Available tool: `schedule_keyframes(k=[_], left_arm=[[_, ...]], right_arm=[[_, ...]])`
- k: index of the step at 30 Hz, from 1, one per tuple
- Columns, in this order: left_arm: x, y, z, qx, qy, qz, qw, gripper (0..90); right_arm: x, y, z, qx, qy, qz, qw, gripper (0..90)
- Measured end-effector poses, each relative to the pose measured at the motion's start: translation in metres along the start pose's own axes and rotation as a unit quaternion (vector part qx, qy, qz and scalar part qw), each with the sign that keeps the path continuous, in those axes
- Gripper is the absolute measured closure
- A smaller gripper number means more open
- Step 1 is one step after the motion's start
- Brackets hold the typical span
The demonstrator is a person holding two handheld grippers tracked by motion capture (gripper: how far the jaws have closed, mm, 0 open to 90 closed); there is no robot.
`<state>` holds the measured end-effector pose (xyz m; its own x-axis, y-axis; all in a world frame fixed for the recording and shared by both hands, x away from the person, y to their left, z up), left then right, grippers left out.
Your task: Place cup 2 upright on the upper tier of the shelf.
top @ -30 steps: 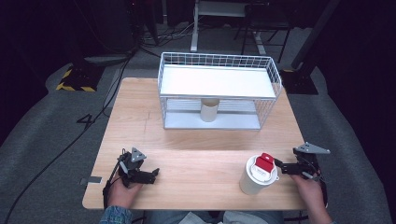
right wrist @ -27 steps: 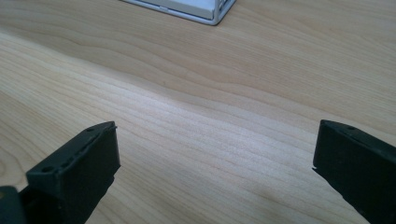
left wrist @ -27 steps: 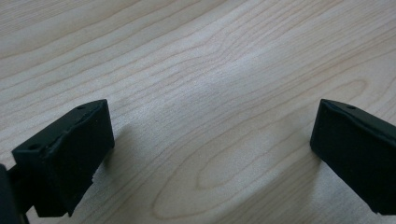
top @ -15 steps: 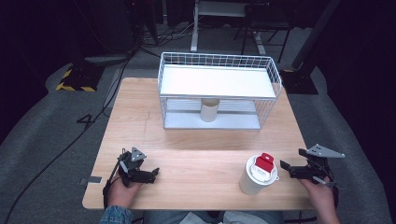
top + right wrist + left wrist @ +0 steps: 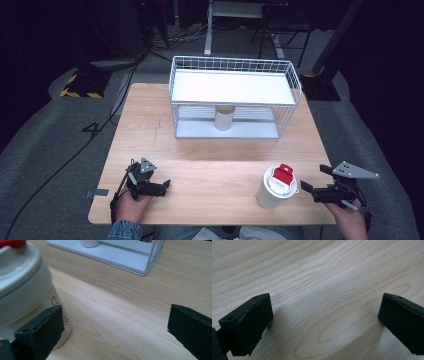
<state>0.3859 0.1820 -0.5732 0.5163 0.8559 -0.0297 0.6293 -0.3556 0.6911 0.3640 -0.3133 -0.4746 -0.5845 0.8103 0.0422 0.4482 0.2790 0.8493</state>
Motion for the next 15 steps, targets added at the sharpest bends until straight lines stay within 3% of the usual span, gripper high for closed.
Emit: schedule_keyframes(k=[11, 15], left_arm=[[0.0, 0.0, 0.0, 0.0, 0.0, 0.0, 1.0, 0.2], [0.0, 0.0, 0.0, 0.0, 0.0, 0.0, 1.0, 0.2]], right_arm=[[0.03, 0.011, -0.019, -0.002, 0.034, -0.017, 0.9993, 0.9], [0.041, 0.014, -0.022, -0.004, 0.065, -0.018, 0.9977, 0.9]])
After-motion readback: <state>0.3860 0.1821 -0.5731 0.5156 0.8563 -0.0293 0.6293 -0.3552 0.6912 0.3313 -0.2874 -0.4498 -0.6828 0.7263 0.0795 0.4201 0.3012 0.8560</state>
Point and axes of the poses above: each handheld gripper's, and its own axes: z roughly forward along the jaws, y roughly out of its top, x roughly to its left, the point moved 9 cm from there along z, roughly forward along the jaws, and after that the axes turned 2 degrees about -x, right-handed, at the moved point
